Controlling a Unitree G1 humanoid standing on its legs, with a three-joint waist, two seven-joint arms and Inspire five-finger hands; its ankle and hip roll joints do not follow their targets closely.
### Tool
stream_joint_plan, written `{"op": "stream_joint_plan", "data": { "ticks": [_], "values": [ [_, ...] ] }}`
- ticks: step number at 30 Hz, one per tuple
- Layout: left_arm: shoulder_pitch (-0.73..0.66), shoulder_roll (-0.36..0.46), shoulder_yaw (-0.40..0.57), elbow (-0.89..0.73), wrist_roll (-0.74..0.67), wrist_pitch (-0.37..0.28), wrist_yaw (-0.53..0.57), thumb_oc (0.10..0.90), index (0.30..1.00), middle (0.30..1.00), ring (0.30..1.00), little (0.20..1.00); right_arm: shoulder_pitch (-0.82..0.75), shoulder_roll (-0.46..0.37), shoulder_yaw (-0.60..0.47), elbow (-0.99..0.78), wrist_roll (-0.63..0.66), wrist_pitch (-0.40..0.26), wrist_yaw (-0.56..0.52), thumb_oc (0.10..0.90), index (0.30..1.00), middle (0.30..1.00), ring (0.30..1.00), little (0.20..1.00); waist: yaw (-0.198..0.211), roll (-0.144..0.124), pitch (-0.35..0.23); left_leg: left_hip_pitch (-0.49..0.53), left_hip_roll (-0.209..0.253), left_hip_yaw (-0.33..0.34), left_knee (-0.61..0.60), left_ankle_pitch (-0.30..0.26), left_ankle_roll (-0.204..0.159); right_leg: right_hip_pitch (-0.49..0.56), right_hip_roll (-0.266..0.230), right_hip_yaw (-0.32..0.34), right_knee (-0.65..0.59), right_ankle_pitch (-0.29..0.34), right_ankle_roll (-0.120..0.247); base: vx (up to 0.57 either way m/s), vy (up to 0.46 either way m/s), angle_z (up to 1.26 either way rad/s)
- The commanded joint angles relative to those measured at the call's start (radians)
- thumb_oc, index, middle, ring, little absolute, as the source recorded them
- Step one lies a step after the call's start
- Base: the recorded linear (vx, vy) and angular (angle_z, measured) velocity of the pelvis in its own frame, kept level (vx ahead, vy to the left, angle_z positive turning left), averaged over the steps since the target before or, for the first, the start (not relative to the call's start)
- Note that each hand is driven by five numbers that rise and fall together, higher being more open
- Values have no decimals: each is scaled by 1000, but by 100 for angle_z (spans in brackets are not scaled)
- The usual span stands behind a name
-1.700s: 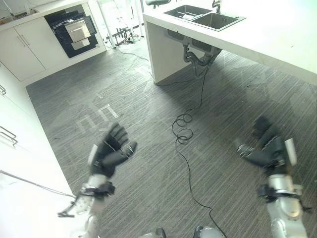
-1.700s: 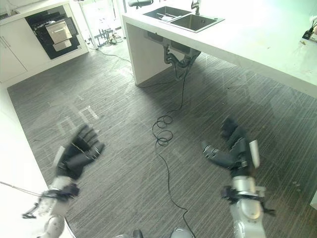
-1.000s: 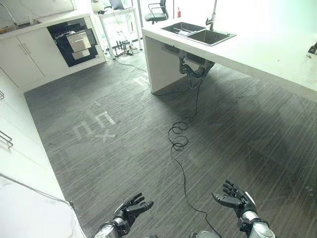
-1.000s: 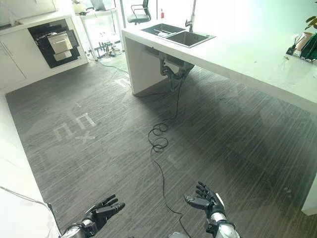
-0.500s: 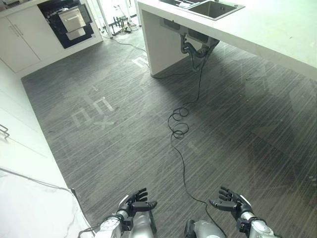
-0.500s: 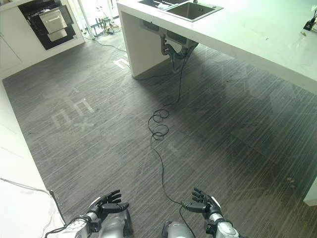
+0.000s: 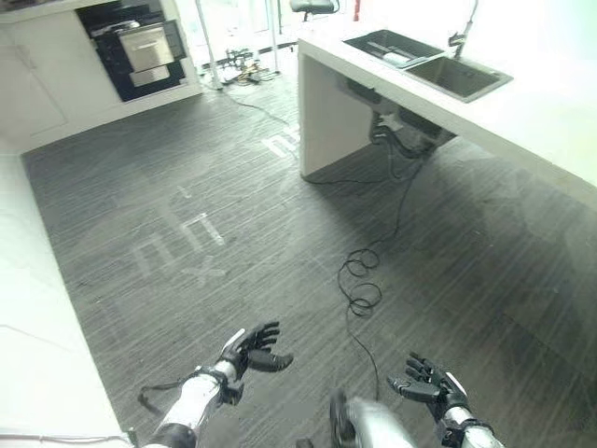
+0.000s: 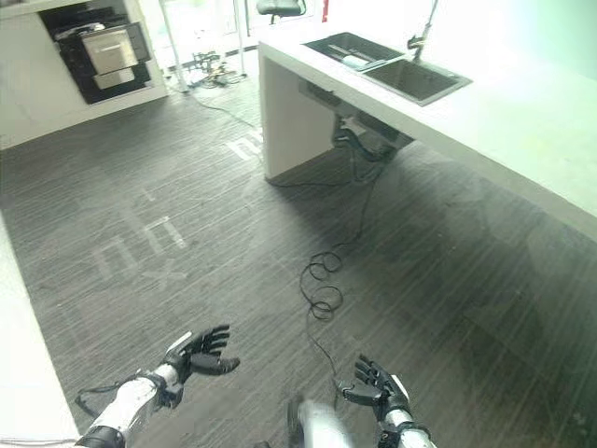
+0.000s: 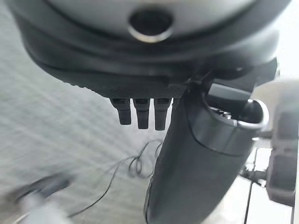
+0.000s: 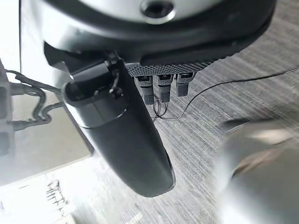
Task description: Place the dishes in the dishwasher.
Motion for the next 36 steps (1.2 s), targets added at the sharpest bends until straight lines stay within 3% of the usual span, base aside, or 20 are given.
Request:
{"op": "stream_joint_plan", "data": {
  "ticks": [1, 4, 5, 7, 9, 10, 11, 12, 14, 16, 17, 19, 20, 25, 27, 29, 31, 33, 34, 36],
  "values": [
    [66, 5, 3, -8, 30, -84, -18, 800, 900, 900, 900, 900, -27, -26, -32, 4, 46, -96, 13, 800, 900, 900, 900, 900, 10, 11, -27, -35, 83, -64, 124, -136, -66, 188, -22, 11, -66, 94, 111, 765, -446, 45],
    [80, -16, 15, 20, -4, -75, 0, 800, 900, 900, 900, 900, -40, -36, -9, 10, 52, -109, -5, 800, 900, 900, 900, 900, 14, 16, -48, 25, 77, -74, 124, -141, -78, 239, 10, 21, -66, 80, 78, 487, -301, 16],
    [90, -33, 27, 37, -26, -72, 9, 800, 900, 900, 900, 900, -52, -46, 3, 2, 56, -121, -18, 800, 900, 900, 900, 900, 13, 28, -66, 89, 97, -68, 124, -31, -124, 279, 50, 23, -66, 36, 39, 433, -267, 23],
    [95, -50, 33, 46, -12, -75, 10, 800, 900, 900, 900, 900, -58, -65, 12, -17, 58, -131, -22, 800, 900, 900, 900, 900, 32, 19, -76, 113, 103, -71, 162, 171, -180, 329, 70, 38, -66, -12, 4, 438, -310, -16],
    [107, -62, 43, 37, 3, -83, 15, 800, 900, 900, 900, 900, -55, -85, 13, -39, 56, -134, -12, 800, 900, 900, 900, 900, 48, -8, -72, -30, 133, -91, 459, 267, -210, 376, 76, 62, -66, -50, -30, 305, -324, -65],
    [111, -64, 50, 30, 5, -77, 21, 800, 900, 900, 900, 900, -52, -94, 13, -49, 46, -135, -10, 800, 900, 900, 900, 900, 56, -17, -63, -118, 161, -89, 603, 287, -212, 406, 79, 59, -66, -71, -50, 272, -319, -68],
    [111, -59, 57, 28, 6, -71, 17, 800, 900, 900, 900, 900, -49, -102, 10, -54, 45, -134, -9, 800, 900, 900, 900, 900, 59, -18, -54, -167, 203, -84, 689, 288, -214, 433, 89, 52, -66, -86, -68, 318, -277, -54],
    [111, -54, 61, 33, 17, -72, 7, 800, 900, 900, 900, 900, -45, -108, 12, -62, 63, -128, -11, 800, 900, 900, 900, 900, 78, -21, -38, -265, 203, -95, 672, 286, -189, 479, 104, 63, -66, -108, -82, 329, -170, -30],
    [116, -52, 62, 28, 19, -75, 6, 800, 900, 900, 900, 900, -58, -104, 23, -49, 67, -134, 4, 800, 900, 900, 900, 900, 100, -22, -26, -284, 180, -70, 513, 266, -165, 506, 117, 92, -66, -131, -79, 368, -39, -40],
    [123, -50, 62, 27, 9, -81, 17, 800, 900, 900, 900, 900, -73, -88, 35, -38, 47, -135, 5, 800, 900, 900, 900, 900, 109, -18, -26, -251, 184, -7, 197, 259, -154, 518, 121, 105, -66, -151, -57, 405, 102, -127],
    [130, -49, 61, 25, -8, -77, 27, 800, 900, 900, 900, 900, -78, -83, 46, -36, 35, -131, 1, 800, 900, 900, 900, 900, 118, -3, -25, -279, 166, -54, 124, 227, -151, 525, 138, 124, -66, -158, -45, 405, 166, -154],
    [155, -50, 68, 6, -10, -62, 38, 800, 900, 900, 900, 900, -86, -73, 75, -31, 29, -122, -15, 800, 900, 900, 900, 900, 149, 28, -26, -385, 164, -192, 124, 162, -162, 541, 182, 180, -66, -174, -32, 468, 151, -87],
    [168, -49, 75, -4, -5, -58, 36, 800, 900, 900, 900, 900, -87, -70, 81, -30, 25, -120, -14, 800, 900, 900, 900, 900, 160, 32, -27, -416, 172, -216, 124, 174, -170, 548, 187, 195, -66, -182, -29, 451, 100, -76],
    [189, -40, 111, -11, -31, -35, 6, 800, 900, 900, 900, 900, -73, -69, 80, -36, 23, -97, -29, 800, 900, 900, 900, 900, 171, 41, -29, -439, 189, -166, 124, 192, -161, 595, 163, 196, -66, -215, -8, 424, 147, -138],
    [183, -35, 122, 14, -22, -45, -3, 800, 900, 900, 900, 900, -67, -62, 57, -4, 75, -71, -25, 800, 900, 900, 900, 900, 163, 40, -40, -389, 159, -144, 124, 139, -126, 636, 154, 201, -66, -231, 4, 614, 314, -107],
    [143, -17, 104, 17, -47, 27, 12, 800, 900, 900, 900, 900, -51, -32, 35, 16, 24, -68, -34, 800, 900, 900, 900, 900, 105, 54, -59, -296, 128, -136, 124, 60, -67, 667, 149, 181, -66, -27, 52, 569, 329, -31],
    [135, -14, 99, 14, -42, 45, 15, 800, 900, 900, 900, 900, -50, -24, 31, 17, 28, -66, -46, 800, 900, 900, 900, 900, 98, 55, -63, -283, 119, -131, 124, 44, -51, 631, 142, 175, 20, 32, 78, 219, 124, 13],
    [123, -4, 79, 15, -38, 70, 32, 800, 900, 900, 900, 900, -39, -12, 23, 32, 10, -77, -53, 800, 900, 900, 900, 900, 82, 55, -50, -249, 94, -131, 124, 10, -24, 532, 147, 175, 250, 115, 123, 256, 117, 0],
    [127, -6, 74, 24, -46, 81, 48, 800, 900, 900, 900, 900, -40, -13, 25, 55, -3, -84, -46, 800, 900, 900, 900, 900, 76, 74, -38, -224, 98, -135, 124, -4, -24, 450, 147, 142, 366, 142, 122, 245, 94, -18],
    [143, -14, 77, 41, -62, 70, 54, 800, 900, 900, 900, 900, -46, -13, 24, 84, -13, -92, -32, 800, 900, 900, 900, 900, 72, 86, -19, -186, 96, -135, 124, -22, -25, 371, 114, 83, 352, 118, 99, 323, -24, -60]
  ]
}}
